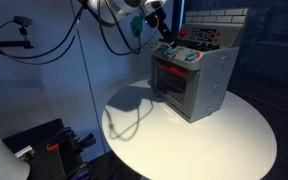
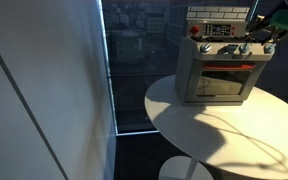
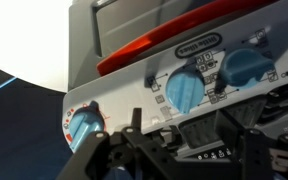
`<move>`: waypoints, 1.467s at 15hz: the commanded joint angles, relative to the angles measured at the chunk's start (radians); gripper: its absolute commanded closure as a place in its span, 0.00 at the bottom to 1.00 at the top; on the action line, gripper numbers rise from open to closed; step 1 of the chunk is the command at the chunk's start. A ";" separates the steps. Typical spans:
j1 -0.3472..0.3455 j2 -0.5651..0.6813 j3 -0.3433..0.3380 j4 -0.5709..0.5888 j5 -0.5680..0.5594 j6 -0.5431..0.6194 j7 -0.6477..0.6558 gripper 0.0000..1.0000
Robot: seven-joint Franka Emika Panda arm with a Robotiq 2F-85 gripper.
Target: Turn the second knob from the right to the left
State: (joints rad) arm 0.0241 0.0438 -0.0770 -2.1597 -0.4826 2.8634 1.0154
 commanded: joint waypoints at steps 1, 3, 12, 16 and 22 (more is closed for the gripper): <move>0.001 -0.018 0.002 -0.007 0.012 -0.029 -0.001 0.31; 0.001 -0.013 0.001 -0.002 0.011 -0.032 0.001 0.35; 0.002 0.000 0.002 0.010 0.014 -0.048 0.003 0.50; 0.003 0.007 0.003 0.016 0.015 -0.056 0.005 0.49; 0.006 0.017 0.005 0.033 0.014 -0.070 0.009 0.50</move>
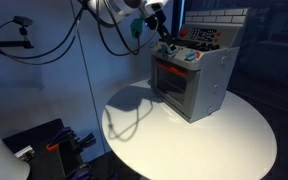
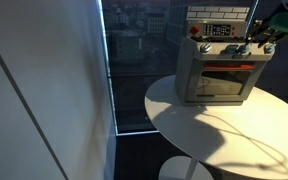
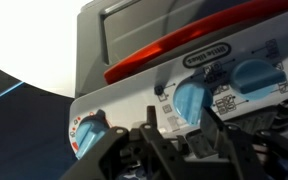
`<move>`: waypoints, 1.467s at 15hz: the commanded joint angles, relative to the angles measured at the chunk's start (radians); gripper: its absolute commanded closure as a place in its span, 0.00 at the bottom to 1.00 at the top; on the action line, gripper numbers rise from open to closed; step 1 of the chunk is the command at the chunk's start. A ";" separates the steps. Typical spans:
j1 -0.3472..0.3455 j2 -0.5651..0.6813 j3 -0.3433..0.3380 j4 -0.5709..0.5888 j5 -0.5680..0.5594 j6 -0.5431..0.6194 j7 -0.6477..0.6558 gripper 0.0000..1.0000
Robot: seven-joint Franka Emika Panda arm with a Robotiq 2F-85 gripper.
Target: Turn the second knob from the right to the left
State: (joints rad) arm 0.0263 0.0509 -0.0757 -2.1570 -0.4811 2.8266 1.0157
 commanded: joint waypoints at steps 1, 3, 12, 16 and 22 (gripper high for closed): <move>0.004 0.012 0.004 0.034 0.013 -0.035 0.010 0.50; 0.005 0.018 0.005 0.043 0.010 -0.037 0.013 0.50; 0.007 0.035 0.010 0.071 0.013 -0.047 0.015 0.50; 0.010 0.048 0.010 0.085 0.012 -0.051 0.017 0.51; 0.012 0.062 0.010 0.098 0.012 -0.055 0.018 0.56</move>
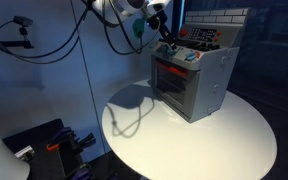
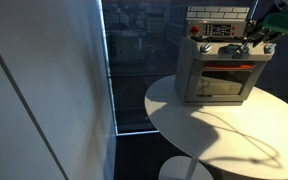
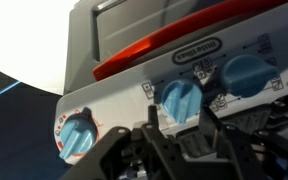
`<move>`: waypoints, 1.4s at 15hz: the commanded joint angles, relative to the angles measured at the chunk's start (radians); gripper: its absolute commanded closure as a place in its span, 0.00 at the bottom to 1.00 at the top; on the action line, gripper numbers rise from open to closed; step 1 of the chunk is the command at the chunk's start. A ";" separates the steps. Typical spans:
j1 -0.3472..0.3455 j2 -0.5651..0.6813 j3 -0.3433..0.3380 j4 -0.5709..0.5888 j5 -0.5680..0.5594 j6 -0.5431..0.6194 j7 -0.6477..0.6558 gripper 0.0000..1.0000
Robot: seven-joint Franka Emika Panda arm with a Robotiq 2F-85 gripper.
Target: Turn the second knob from the right to the left
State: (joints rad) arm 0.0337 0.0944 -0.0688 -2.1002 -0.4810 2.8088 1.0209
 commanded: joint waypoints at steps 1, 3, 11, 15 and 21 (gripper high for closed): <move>0.006 0.021 0.004 0.044 0.012 -0.039 0.013 0.58; 0.007 0.025 0.004 0.047 0.012 -0.042 0.013 0.59; 0.010 0.023 0.005 0.045 0.012 -0.042 0.015 0.98; 0.010 0.021 0.004 0.045 0.010 -0.044 0.019 0.94; 0.011 0.014 0.000 0.042 -0.010 -0.049 0.026 0.94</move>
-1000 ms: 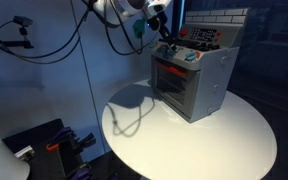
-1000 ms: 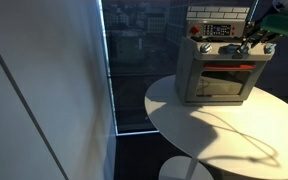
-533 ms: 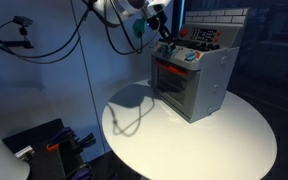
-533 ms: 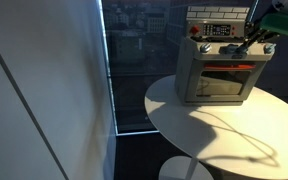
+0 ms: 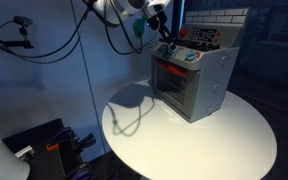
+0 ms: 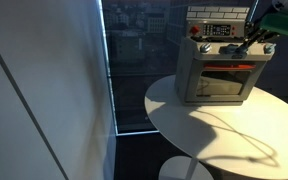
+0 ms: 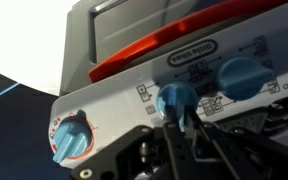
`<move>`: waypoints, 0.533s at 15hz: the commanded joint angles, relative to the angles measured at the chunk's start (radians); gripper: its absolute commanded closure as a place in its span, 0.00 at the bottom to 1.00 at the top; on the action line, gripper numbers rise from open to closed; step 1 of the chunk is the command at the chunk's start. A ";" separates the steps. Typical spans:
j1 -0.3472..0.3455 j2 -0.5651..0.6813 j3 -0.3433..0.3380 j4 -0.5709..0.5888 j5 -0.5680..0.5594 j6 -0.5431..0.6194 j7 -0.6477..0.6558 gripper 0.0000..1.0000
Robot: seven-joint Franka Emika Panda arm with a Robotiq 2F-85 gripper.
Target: Turn the second knob from the right to the left
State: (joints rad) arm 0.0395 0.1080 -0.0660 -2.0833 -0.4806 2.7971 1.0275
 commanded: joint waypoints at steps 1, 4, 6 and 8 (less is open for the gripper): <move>0.005 -0.001 -0.003 0.024 -0.015 -0.039 0.019 0.94; 0.005 0.000 -0.007 0.024 -0.032 -0.040 0.022 0.94; 0.005 -0.001 -0.010 0.023 -0.046 -0.044 0.022 0.94; 0.007 -0.003 -0.012 0.023 -0.073 -0.048 0.025 0.94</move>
State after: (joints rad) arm 0.0396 0.1076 -0.0664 -2.0830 -0.5024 2.7952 1.0278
